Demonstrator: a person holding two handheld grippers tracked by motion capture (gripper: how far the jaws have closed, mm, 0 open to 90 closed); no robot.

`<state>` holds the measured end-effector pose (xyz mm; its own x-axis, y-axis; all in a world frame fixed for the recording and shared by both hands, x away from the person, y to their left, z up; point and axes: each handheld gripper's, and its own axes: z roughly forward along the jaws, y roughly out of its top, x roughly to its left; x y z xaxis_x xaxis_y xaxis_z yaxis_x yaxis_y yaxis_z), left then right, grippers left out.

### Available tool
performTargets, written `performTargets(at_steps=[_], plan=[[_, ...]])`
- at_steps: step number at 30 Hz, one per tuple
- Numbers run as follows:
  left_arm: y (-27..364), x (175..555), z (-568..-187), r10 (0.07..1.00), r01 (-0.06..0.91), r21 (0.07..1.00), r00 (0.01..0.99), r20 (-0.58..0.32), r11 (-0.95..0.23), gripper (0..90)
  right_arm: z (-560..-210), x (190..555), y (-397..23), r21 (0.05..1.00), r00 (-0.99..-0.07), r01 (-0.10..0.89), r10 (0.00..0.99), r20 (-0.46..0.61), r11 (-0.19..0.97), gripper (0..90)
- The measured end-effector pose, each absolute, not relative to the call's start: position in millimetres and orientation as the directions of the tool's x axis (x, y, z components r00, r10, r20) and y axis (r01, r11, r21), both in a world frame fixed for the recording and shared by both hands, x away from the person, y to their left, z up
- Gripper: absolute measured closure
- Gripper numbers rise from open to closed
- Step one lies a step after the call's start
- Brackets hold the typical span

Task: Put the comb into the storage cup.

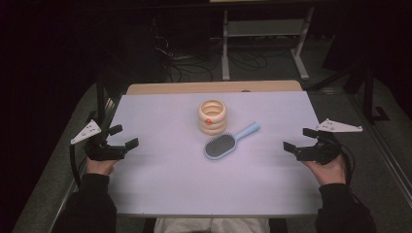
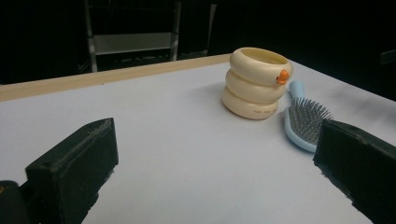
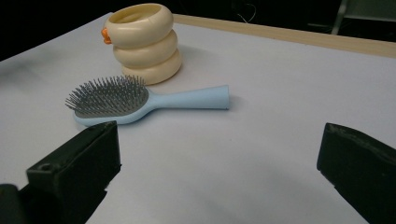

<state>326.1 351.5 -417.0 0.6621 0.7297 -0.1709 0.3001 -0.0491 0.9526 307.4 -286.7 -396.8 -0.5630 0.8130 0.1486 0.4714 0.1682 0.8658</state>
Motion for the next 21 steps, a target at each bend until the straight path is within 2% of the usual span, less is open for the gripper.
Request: performTargets(at_steps=[21], plan=[[349.3,322.9,-418.0,0.728,0.299,0.953,0.664,-0.170,-0.050,0.0,-396.3,306.3,-288.8,0.862,-0.572,0.477,0.806,0.154,0.174,0.0]])
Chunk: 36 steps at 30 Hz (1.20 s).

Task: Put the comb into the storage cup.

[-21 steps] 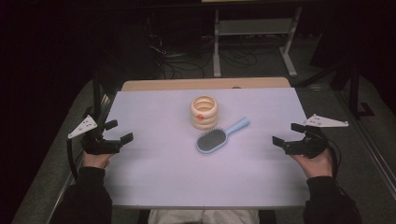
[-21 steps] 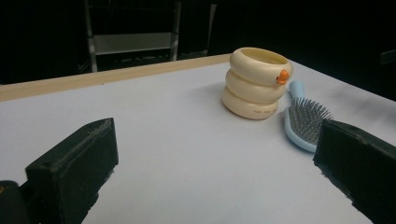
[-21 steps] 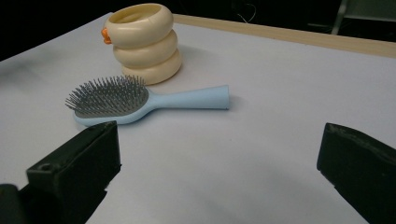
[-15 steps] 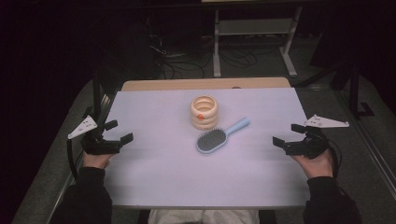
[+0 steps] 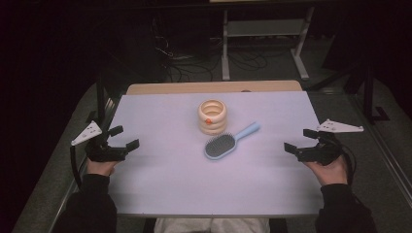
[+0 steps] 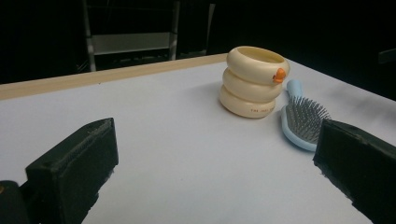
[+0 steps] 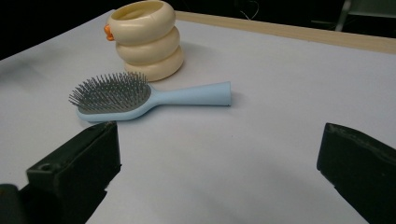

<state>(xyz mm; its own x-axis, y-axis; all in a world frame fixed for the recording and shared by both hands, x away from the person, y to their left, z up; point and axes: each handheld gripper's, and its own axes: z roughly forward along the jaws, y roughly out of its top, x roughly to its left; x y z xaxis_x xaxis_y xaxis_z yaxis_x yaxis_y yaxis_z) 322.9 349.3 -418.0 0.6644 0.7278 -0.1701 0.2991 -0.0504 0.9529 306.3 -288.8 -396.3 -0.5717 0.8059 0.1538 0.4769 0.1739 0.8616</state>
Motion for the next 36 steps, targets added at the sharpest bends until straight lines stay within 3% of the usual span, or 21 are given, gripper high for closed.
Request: performTargets(at_steps=[36], plan=[[347.8,320.3,-420.6,0.733,0.306,0.951,0.657,-0.177,-0.045,0.0,-370.7,326.4,-272.4,0.850,-0.615,0.474,0.777,0.134,0.228,0.0]])
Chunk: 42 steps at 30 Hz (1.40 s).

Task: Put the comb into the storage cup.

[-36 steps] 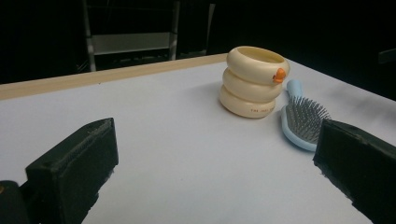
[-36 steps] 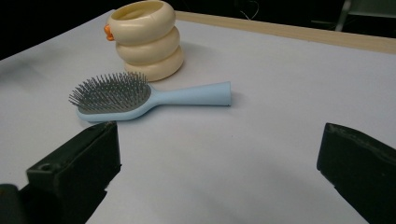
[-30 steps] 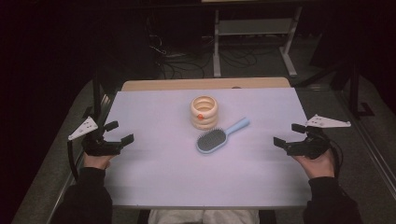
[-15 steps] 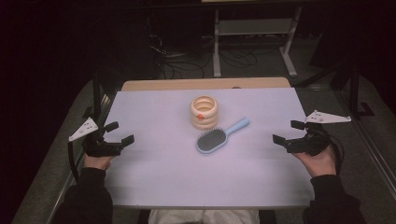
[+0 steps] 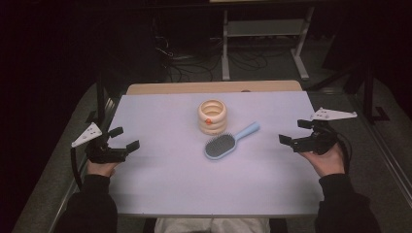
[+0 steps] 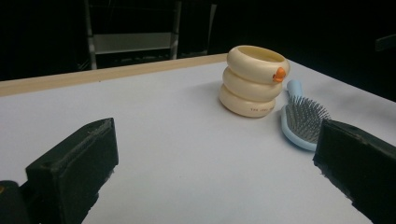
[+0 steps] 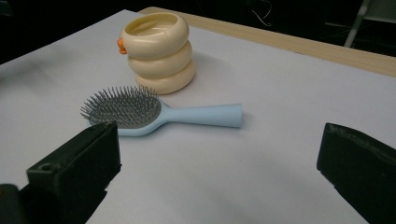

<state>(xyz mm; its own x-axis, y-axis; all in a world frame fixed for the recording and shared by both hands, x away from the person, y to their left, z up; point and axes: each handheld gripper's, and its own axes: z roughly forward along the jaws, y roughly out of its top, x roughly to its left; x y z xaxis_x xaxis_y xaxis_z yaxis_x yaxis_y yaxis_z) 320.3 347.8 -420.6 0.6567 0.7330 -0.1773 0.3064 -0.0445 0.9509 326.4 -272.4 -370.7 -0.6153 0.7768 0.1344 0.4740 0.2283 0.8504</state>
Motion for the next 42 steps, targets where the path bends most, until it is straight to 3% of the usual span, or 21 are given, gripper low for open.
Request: performTargets(at_steps=[42], plan=[[347.8,320.8,-420.9,0.727,0.309,0.950,0.662,-0.182,-0.043,0.0,-333.6,374.0,-233.5,0.818,-0.701,0.463,0.705,0.102,0.342,0.0]])
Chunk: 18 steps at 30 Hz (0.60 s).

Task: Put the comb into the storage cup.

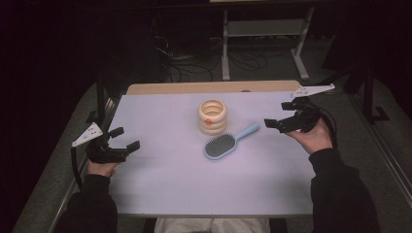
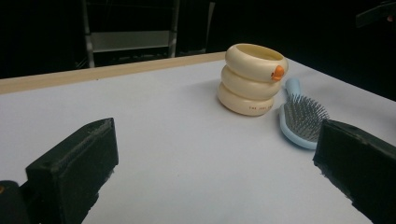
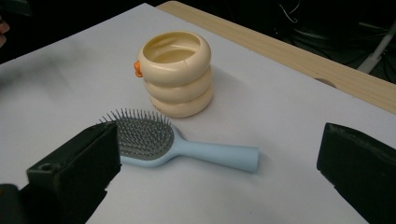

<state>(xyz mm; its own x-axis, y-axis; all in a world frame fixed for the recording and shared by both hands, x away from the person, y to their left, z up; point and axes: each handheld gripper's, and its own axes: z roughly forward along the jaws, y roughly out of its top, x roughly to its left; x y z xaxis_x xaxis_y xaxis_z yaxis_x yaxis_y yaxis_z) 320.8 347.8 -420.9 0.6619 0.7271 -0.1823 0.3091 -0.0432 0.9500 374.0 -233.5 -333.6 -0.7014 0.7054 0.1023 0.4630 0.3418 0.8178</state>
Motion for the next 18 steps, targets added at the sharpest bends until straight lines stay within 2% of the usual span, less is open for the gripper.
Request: performTargets(at_steps=[18], plan=[[347.8,320.8,-420.7,0.725,0.307,0.951,0.664,-0.184,-0.041,0.0,-334.2,399.0,-222.5,0.807,-0.708,0.474,0.698,0.112,0.351,0.0]])
